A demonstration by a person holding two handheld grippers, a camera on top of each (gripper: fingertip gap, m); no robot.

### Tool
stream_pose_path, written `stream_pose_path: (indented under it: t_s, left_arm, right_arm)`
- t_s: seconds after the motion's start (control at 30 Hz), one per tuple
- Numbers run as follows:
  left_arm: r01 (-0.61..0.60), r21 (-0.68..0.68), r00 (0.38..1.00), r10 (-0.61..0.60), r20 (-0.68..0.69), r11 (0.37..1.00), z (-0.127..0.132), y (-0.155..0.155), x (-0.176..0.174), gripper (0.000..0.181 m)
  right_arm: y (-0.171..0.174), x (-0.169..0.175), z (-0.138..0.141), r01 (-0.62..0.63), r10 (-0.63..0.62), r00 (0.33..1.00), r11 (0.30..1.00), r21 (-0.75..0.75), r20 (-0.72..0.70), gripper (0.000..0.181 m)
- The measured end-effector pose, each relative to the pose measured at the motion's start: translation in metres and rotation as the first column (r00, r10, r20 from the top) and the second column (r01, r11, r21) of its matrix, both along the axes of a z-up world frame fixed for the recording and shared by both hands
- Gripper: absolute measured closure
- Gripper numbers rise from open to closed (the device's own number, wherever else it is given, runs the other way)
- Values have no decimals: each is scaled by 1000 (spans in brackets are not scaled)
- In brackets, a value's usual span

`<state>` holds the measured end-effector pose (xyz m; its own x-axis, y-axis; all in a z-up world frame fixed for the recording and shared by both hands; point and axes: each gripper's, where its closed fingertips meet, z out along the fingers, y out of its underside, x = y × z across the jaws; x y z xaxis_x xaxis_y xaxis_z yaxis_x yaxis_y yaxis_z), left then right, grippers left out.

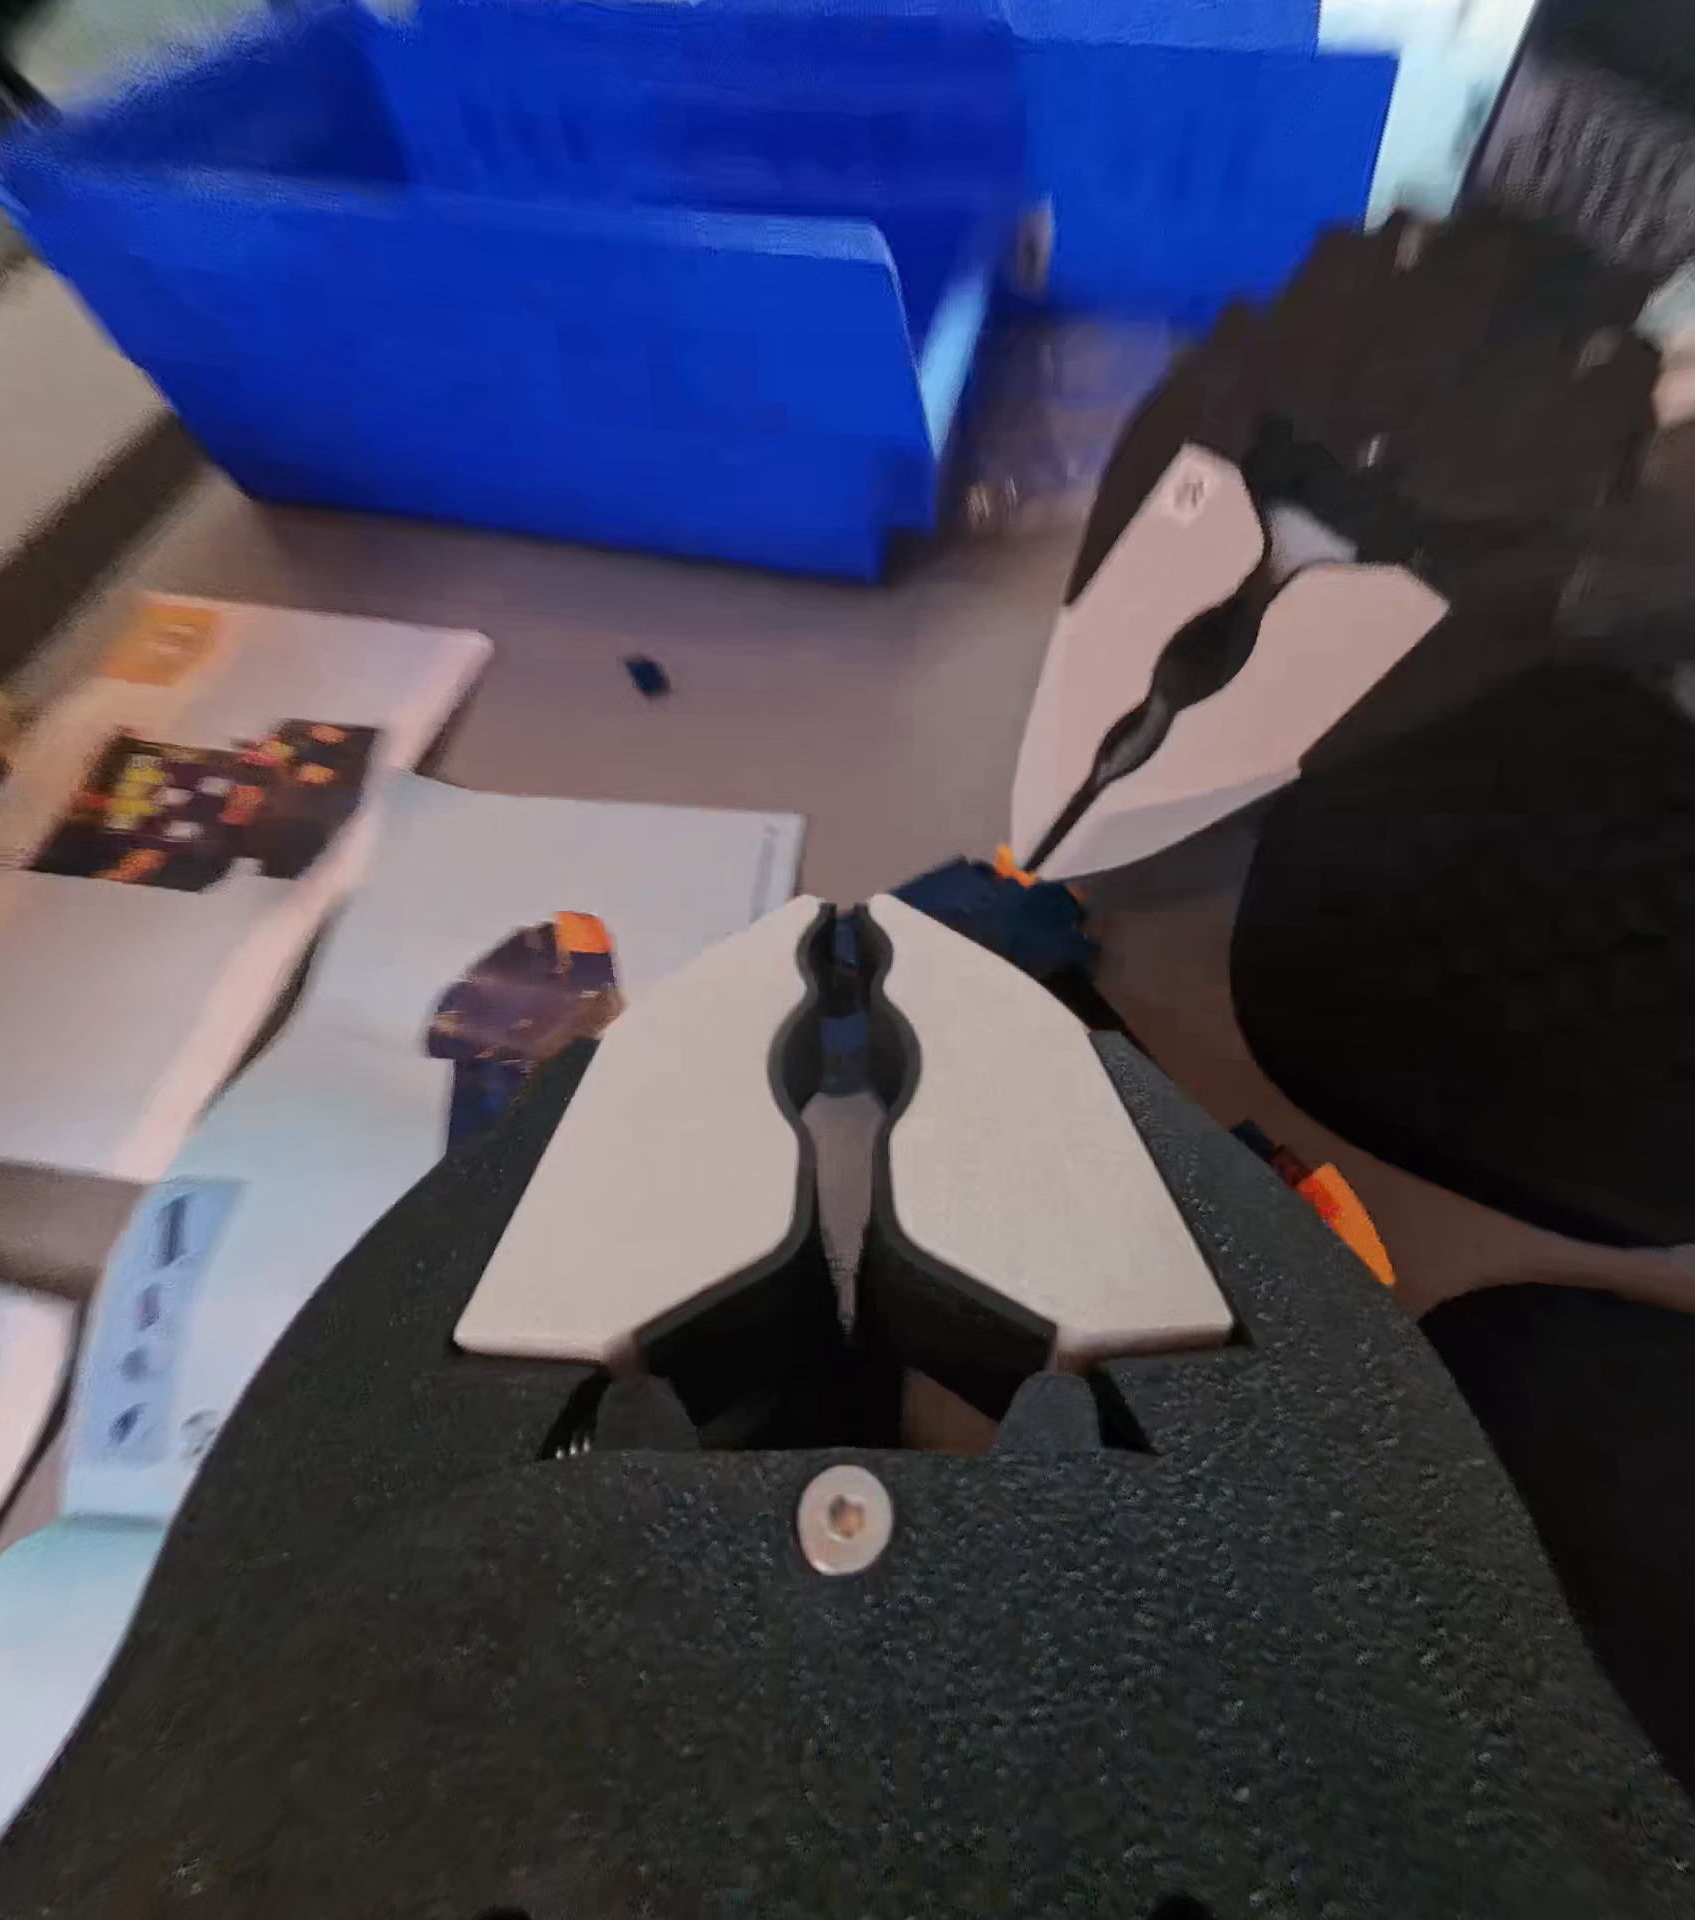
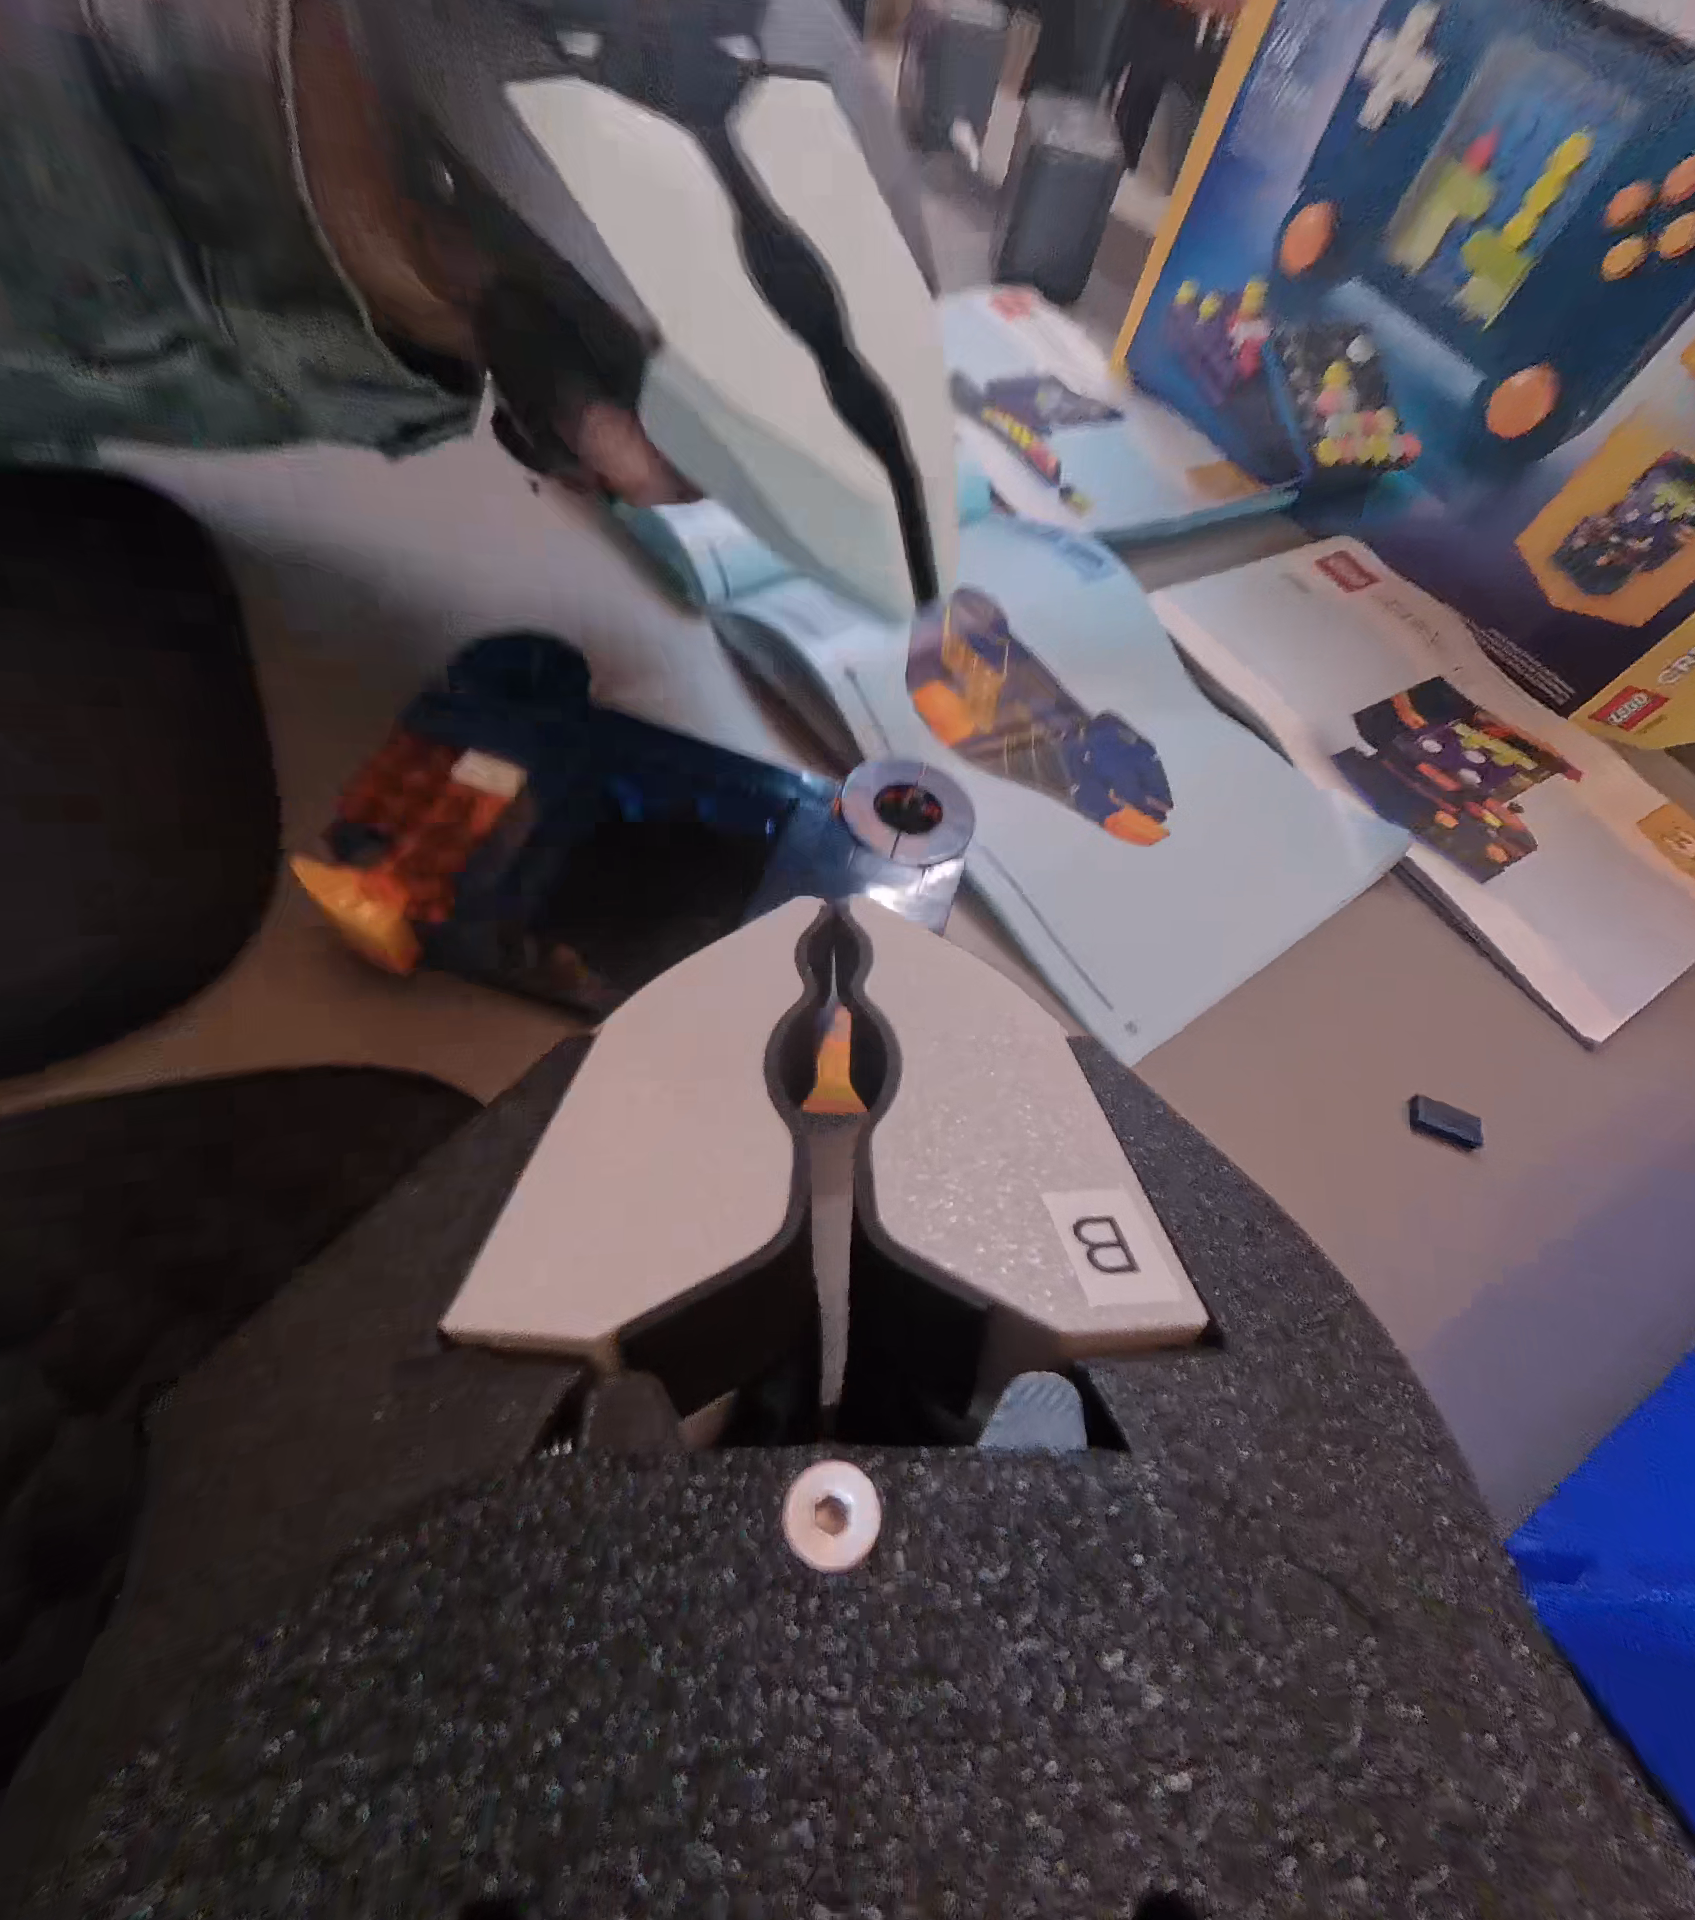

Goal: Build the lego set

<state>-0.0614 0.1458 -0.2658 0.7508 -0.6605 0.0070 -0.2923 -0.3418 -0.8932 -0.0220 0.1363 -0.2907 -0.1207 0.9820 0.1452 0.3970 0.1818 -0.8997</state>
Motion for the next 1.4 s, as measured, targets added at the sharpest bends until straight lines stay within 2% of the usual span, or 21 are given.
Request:
stream_pose_path:
  t_s: [0.07, 0.17, 0.27, 0.37, 0.5, 0.6, 0.63, 0.7, 0.73, 0.77, 0.83, 0.87, 0.9, 0.93, 0.97, 1.03, 1.1, 1.17, 1.27, 1.4]
  left_arm:
    - [-87, 35, 994, 85, 62, 996, 16, -4, -24, 177]
    - [-185, 42, 982, 183, 49, 982, 3, -11, -45, 177]
    - [-273, 60, 957, 265, 115, 960, -6, -15, -51, 176]
    - [-397, 140, 910, 369, 187, 907, 0, -21, -68, 175]
    - [-448, 234, 880, 380, 285, 863, 18, -29, -78, 174]
    - [-419, 195, 892, 362, 273, 887, 13, -28, -74, 171]
    - [-409, 188, 898, 358, 255, 893, 11, -27, -72, 170]
    - [-395, 194, 912, 357, 205, 898, 7, -26, -67, 169]
    - [-388, 199, 917, 356, 180, 900, 5, -25, -65, 168]
    - [-383, 204, 921, 355, 158, 901, 3, -25, -63, 166]
    - [-395, 216, 918, 374, 135, 893, 3, -24, -64, 158]
    - [-417, 235, 909, 394, 140, 878, 5, -22, -67, 145]
    - [-466, 273, 884, 437, 164, 841, 11, -20, -74, 122]
    - [-533, 330, 846, 490, 211, 779, 21, -18, -85, 88]
    - [-574, 400, 819, 510, 264, 714, 34, -19, -94, 62]
    - [-617, 509, 785, 516, 342, 600, 59, -28, -105, 40]
    - [-632, 580, 768, 514, 382, 513, 78, -38, -112, 35]
    - [-624, 637, 770, 495, 402, 453, 91, -47, -113, 35]
    - [-608, 664, 777, 498, 385, 435, 93, -49, -111, 35]
    - [-596, 683, 775, 522, 355, 421, 93, -49, -112, 35]
  right_arm:
    - [0, -3, 3, 11, -11, 1000, 999, -52, 11, 181]
    - [-3, -11, 3, 5, -4, 1000, 998, -58, 27, 181]
    - [-7, -18, 2, -15, 18, 998, 999, -46, 57, 181]
    - [-10, -21, -5, -15, 19, 994, 999, -31, 104, 181]
    - [-8, -21, -17, -8, 15, 989, 999, -43, 144, 181]
    - [-9, -21, -16, -25, 28, 988, 999, -24, 149, 181]
    - [-8, -23, -8, -20, 23, 997, 999, -31, 78, 181]
    - [2, -25, 21, 16, -29, 988, 996, -83, -150, 181]
    - [12, -23, 37, 40, -69, 965, 992, -118, -253, 170]
    - [22, -19, 51, 62, -113, 933, 986, -154, -342, 148]
    - [40, -7, 73, 83, -183, 859, 972, -221, -479, 121]
    - [46, 0, 82, 82, -206, 811, 966, -243, -547, 105]
    - [53, 7, 90, 94, -238, 762, 961, -261, -603, 92]
    - [61, 14, 95, 112, -270, 716, 955, -275, -644, 82]
    - [66, 20, 100, 119, -288, 680, 951, -286, -674, 75]
    - [71, 28, 107, 118, -316, 630, 942, -315, -709, 63]
    - [69, 29, 109, 110, -306, 622, 946, -306, -721, 58]
    - [64, 26, 109, 121, -273, 634, 959, -256, -723, 59]
    - [59, 24, 107, 121, -241, 649, 969, -215, -722, 66]
    - [63, 25, 108, 123, -262, 638, 963, -240, -724, 65]
